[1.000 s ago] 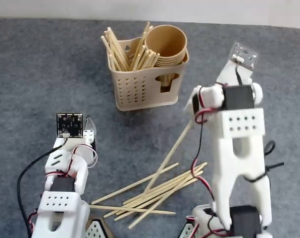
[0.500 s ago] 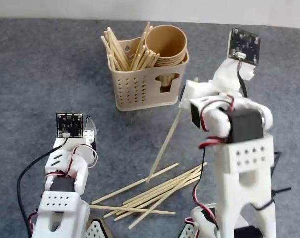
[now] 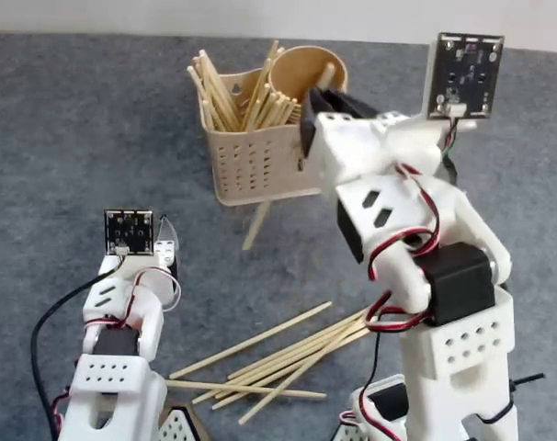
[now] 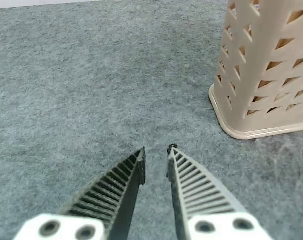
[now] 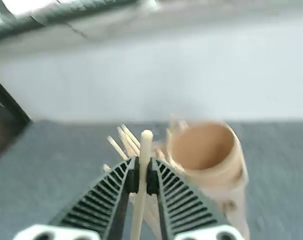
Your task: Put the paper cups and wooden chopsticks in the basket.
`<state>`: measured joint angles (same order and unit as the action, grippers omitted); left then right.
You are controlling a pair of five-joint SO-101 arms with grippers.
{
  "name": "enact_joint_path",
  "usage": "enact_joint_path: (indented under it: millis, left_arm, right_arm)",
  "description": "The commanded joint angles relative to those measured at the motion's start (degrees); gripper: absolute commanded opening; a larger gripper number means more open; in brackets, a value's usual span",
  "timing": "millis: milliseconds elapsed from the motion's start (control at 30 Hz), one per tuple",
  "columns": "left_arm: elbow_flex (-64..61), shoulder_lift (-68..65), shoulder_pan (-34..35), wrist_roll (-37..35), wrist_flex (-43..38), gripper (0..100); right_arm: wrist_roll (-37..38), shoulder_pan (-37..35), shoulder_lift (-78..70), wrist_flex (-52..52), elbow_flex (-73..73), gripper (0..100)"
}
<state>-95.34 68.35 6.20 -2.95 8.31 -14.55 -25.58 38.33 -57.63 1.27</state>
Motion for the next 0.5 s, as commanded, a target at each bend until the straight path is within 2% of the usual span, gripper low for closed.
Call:
enact_joint_path:
  millis: [0,167,467]
  left_arm:
    - [-0.04,1.10,0.40,-0.18,-0.09,9]
    - [-0.04,1.10,0.40,-0.18,-0.09,9]
    - [-0.04,1.10,0.48,-0.18,-0.09,9]
  right_arm:
    - [1.76,-1.98,0.13,8.75,0.57,0.5]
    - [6.42,-3.12,-2.07,17.80,0.31,0.5]
    - [10.20,-3.12,-7.87,33.63,0.22,0.5]
